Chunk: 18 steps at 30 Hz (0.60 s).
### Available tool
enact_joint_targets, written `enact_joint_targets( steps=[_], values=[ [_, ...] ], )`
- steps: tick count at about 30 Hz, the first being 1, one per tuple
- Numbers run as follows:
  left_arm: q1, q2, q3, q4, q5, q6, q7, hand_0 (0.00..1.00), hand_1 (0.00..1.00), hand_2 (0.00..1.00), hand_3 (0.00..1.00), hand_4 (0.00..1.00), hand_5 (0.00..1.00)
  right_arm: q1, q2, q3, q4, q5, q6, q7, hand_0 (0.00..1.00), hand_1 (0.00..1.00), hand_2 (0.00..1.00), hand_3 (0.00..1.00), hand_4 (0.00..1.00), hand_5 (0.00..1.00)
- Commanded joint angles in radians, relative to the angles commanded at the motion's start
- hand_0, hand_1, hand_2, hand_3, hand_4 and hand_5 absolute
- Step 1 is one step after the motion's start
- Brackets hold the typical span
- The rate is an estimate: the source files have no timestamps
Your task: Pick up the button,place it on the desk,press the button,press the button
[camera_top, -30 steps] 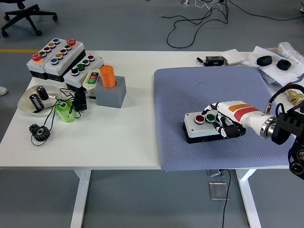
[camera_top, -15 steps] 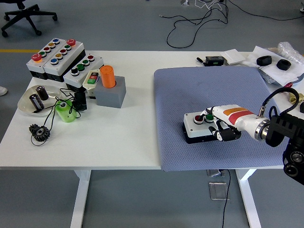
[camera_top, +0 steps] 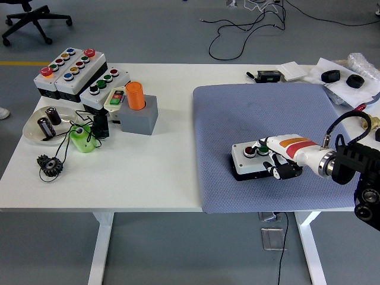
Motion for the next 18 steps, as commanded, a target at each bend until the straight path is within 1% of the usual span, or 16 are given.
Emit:
enact_joint_targets(
  steps=[5, 10, 18],
  values=[
    [0.0, 0.0, 0.002, 0.0, -0.001, 0.0, 0.0, 0.61, 0.525, 0.5, 0.467, 0.279, 0.995, -0.005, -0.012, 0.063, 0.026, -0.007, 0.001, -0.001, 0.168, 0.002, 0.088, 0.754, 0.482, 0.002],
    [-0.002, 0.001, 0.003, 0.0, -0.001, 0.0, 0.0, 0.61, 0.525, 0.5, 0.467, 0.279, 0.995, 0.004, -0.033, 0.07, 0.028, -0.008, 0.002, 0.002, 0.168, 0.002, 0.088, 0.754, 0.482, 0.002],
    [-0.003, 0.001, 0.004, 0.001, -0.001, 0.0, -0.001, 0.61, 0.525, 0.5, 0.467, 0.278, 0.993, -0.013, -0.057, 0.069, 0.019, -0.01, 0.008, 0.008, 0.181, 0.002, 0.096, 0.751, 0.491, 0.002]
  ],
)
